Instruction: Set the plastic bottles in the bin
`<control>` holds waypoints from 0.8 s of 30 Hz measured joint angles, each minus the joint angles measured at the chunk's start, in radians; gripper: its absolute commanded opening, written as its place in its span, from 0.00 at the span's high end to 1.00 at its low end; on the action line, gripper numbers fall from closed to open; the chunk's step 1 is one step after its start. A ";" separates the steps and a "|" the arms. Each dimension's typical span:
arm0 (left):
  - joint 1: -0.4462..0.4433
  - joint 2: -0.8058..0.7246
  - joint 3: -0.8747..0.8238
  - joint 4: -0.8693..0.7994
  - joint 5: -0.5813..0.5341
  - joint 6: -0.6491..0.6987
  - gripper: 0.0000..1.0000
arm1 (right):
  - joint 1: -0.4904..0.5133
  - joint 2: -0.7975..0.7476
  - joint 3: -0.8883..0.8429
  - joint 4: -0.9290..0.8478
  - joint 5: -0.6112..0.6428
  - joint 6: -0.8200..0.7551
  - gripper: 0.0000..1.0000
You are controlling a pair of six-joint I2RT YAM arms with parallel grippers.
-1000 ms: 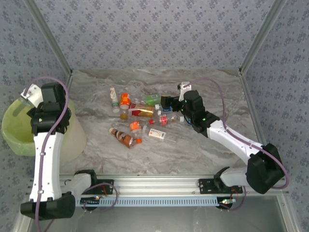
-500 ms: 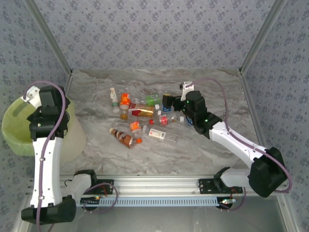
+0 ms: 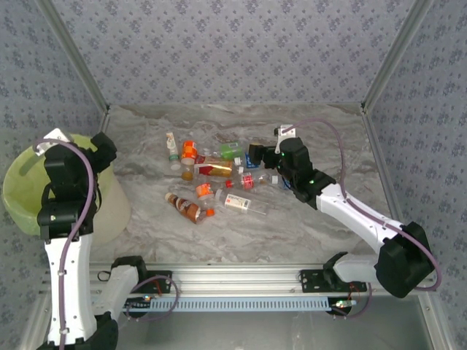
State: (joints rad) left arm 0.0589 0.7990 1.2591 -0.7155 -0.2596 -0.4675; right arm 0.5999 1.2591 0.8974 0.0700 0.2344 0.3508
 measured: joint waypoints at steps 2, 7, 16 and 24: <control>0.000 0.000 -0.002 0.035 0.078 -0.001 0.01 | -0.003 0.000 0.000 -0.028 0.014 0.016 0.00; -0.031 0.025 -0.029 0.097 0.216 -0.009 0.01 | -0.017 0.000 0.004 -0.137 0.039 0.060 0.00; -0.223 0.111 -0.048 0.188 0.297 -0.003 0.01 | -0.104 -0.040 0.005 -0.381 0.058 0.199 0.00; -0.272 0.221 -0.051 0.211 0.282 0.017 0.01 | -0.273 -0.057 -0.005 -0.525 -0.002 0.477 0.00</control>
State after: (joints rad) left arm -0.2127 1.0203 1.2083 -0.5045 0.0219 -0.4503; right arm 0.3267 1.2022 0.8921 -0.4545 0.2321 0.8276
